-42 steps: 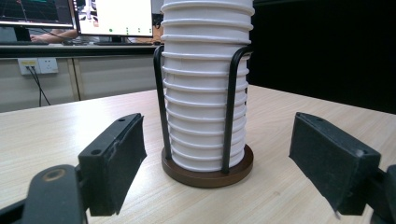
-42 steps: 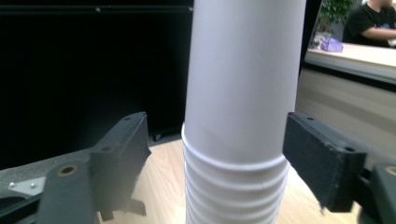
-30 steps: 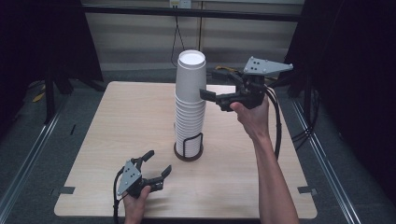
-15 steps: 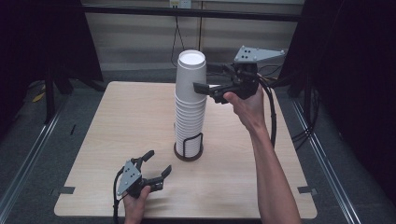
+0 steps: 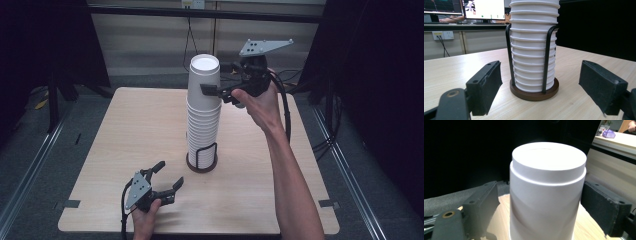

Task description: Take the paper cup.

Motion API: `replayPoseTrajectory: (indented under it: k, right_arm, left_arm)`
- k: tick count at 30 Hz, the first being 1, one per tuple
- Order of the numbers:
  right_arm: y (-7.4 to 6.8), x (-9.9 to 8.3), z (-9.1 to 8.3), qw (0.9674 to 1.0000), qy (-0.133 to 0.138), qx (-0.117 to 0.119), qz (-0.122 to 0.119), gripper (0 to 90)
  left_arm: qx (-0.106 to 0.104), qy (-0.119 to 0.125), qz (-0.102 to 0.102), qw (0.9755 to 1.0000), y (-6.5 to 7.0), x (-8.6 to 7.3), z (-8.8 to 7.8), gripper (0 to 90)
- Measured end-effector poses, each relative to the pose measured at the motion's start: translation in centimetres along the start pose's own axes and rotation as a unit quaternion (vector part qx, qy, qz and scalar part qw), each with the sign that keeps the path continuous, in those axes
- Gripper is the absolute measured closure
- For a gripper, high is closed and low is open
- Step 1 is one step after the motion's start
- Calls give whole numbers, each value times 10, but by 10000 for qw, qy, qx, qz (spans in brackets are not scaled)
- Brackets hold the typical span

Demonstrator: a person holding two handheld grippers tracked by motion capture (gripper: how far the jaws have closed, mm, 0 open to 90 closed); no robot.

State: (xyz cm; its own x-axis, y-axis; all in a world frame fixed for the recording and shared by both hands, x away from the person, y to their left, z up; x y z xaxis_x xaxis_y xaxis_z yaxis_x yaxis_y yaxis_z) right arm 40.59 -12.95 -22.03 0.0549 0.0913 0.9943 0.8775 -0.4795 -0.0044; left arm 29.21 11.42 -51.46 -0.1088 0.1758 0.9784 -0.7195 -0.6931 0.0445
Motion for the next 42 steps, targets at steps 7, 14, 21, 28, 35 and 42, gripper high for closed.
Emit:
replayPoseTrajectory:
  k: [7, 14, 21, 28, 35, 42]
  right_arm:
    - [2, 3, 9, 9995, -298, -16, -32, 144]
    - [5, 5, 15, 9989, -458, -12, -30, 165]
    - [6, 4, 18, 9987, -510, -13, -27, 189]
    - [5, 4, 19, 9985, -550, -1, -57, 197]
    - [5, 7, 17, 9992, -394, 107, -28, 206]
    - [4, 12, 13, 9998, -167, 121, 10, 210]
  left_arm:
    - [-11, -4, 3, 10000, 0, 0, 0, 180]
    - [-14, -1, 2, 10000, 0, 0, 0, 180]
    - [-19, -3, 1, 10000, 0, 0, 0, 180]
    - [-19, -3, 1, 10000, 0, 0, 0, 180]
    - [-17, 3, 5, 10000, 0, 0, 0, 180]
    - [-14, -4, 7, 10000, 0, 0, 0, 180]
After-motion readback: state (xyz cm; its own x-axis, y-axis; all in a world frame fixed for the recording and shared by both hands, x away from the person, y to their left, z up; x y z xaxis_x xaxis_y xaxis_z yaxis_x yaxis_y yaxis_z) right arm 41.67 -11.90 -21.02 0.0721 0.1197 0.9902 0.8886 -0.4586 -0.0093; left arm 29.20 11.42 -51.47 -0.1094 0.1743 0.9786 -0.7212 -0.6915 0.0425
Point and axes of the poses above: each handheld gripper's, and its own axes: z roughly forward along the jaws, x roughly out of its top, y roughly to its right, the point moved 3 cm from there along z, roughly forward along the jaws, and after that the axes turned 13 degrees about y, right-handed, at the moved point
